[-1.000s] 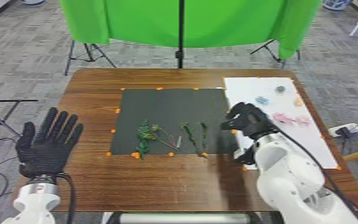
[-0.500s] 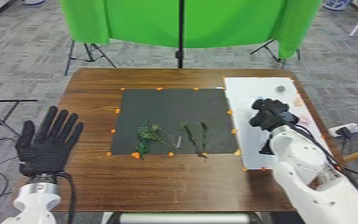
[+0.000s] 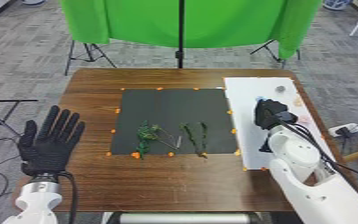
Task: Arrange flowers
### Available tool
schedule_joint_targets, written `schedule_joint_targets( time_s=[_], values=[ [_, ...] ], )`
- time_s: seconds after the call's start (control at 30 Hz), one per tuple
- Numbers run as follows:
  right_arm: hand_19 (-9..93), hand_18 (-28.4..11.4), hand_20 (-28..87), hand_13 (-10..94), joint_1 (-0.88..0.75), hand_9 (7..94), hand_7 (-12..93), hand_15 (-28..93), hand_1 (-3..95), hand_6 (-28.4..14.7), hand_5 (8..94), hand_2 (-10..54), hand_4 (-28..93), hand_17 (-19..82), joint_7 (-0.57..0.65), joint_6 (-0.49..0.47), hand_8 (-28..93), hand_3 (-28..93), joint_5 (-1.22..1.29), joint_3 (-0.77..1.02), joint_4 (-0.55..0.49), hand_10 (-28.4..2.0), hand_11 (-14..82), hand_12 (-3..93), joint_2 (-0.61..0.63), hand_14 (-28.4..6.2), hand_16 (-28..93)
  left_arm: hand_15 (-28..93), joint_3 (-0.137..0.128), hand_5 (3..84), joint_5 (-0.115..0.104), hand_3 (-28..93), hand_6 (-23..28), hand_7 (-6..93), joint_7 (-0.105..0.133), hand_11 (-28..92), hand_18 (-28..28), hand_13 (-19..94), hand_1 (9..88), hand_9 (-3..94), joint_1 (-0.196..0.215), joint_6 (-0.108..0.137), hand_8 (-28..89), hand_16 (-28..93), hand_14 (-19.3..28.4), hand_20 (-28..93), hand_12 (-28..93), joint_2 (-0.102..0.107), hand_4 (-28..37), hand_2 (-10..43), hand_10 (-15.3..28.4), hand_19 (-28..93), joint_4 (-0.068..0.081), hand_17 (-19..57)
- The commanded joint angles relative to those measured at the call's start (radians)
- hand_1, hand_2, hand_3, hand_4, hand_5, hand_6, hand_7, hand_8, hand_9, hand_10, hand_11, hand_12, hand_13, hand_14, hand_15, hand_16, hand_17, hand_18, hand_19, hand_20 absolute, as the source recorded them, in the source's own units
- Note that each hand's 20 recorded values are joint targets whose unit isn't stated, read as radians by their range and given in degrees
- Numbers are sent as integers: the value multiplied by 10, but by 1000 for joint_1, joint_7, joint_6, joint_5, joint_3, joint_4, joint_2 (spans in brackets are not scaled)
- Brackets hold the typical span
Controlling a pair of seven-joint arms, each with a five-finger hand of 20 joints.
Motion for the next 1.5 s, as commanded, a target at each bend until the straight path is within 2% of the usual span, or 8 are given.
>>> schedule_joint_targets(
  time_s=[0.03, 0.17, 0.43, 0.77, 0.8, 0.97, 1.03, 1.5],
  values=[
    [932, -232, 512, 673, -3, 877, 265, 599, 634, 2, 791, -95, -283, 351, -4, 154, -20, 725, 12, -39, -111, -118, 133, 416, 5, -106, 412, 255, -16, 419, -2, 765, 87, 78, 4, 146, 125, 253, 230, 352, 51, 1, -83, -53, 151, 110, 89, -6, -283, 139, 141, 288, -8, -75],
    [931, -230, 508, 673, 98, 878, 257, 600, 631, 0, 791, -95, -283, 346, -106, 26, -11, 722, 191, -54, -164, -118, 130, 425, -49, -104, 417, 253, -14, 419, -9, 764, 86, 77, 10, 144, 125, 253, 228, 352, 59, -8, -82, -53, 151, 109, 89, -6, -283, 138, 140, 288, -6, -75],
    [927, -222, 500, 661, 341, 867, 257, 598, 631, 2, 787, -95, -283, 336, -282, -27, -9, 723, 186, -294, -25, -114, 129, 430, -229, -100, 423, 234, -23, 418, -16, 769, 85, 76, 37, 141, 125, 252, 216, 352, 72, 0, -82, -54, 142, 107, 88, 10, -283, 135, 136, 282, -7, -73],
    [922, -221, 495, 642, 368, 839, 277, 597, 625, 0, 745, -95, -283, 328, -428, -111, -35, 730, 43, -494, 65, -114, 127, 411, -398, -97, 422, 230, 10, 416, -10, 768, 83, 77, 44, 139, 124, 252, 214, 352, 0, -18, -82, -47, 141, 109, 88, 63, -283, 138, 135, 279, 16, -72],
    [921, -222, 494, 642, 371, 836, 276, 596, 625, 0, 744, -95, -283, 328, -424, -96, -36, 729, 25, -514, 72, -114, 123, 407, -408, -97, 420, 231, 12, 416, -10, 767, 83, 77, 50, 140, 124, 253, 215, 352, -3, -23, -82, -47, 141, 109, 88, 69, -283, 138, 135, 280, 15, -72],
    [911, -222, 490, 621, 374, 806, 260, 596, 621, 5, 709, -95, -283, 322, -370, -20, -50, 731, 0, -567, 147, -111, 111, 395, -453, -96, 416, 231, 18, 418, -6, 765, 84, 77, 18, 140, 124, 253, 222, 353, -10, 6, -82, -47, 142, 109, 88, 89, -283, 148, 135, 279, 4, -72],
    [909, -222, 487, 611, 374, 788, 250, 604, 617, 5, 692, -95, -283, 321, -360, 9, -63, 734, -11, -571, 179, -113, 108, 385, -470, -96, 406, 233, 20, 419, -11, 762, 84, 79, 13, 141, 124, 253, 228, 353, -15, 3, -83, -47, 142, 110, 88, 93, -283, 154, 136, 280, 6, -72],
    [908, -219, 479, 604, 348, 783, 272, 622, 619, 0, 689, -95, -283, 321, -357, -29, -58, 724, -142, -541, 293, -110, 135, 399, -520, -95, 402, 241, 27, 421, -8, 769, 85, 80, 10, 143, 125, 254, 227, 355, -34, -7, -84, -50, 143, 110, 88, 94, -283, 148, 137, 287, 16, -74]
  ],
)
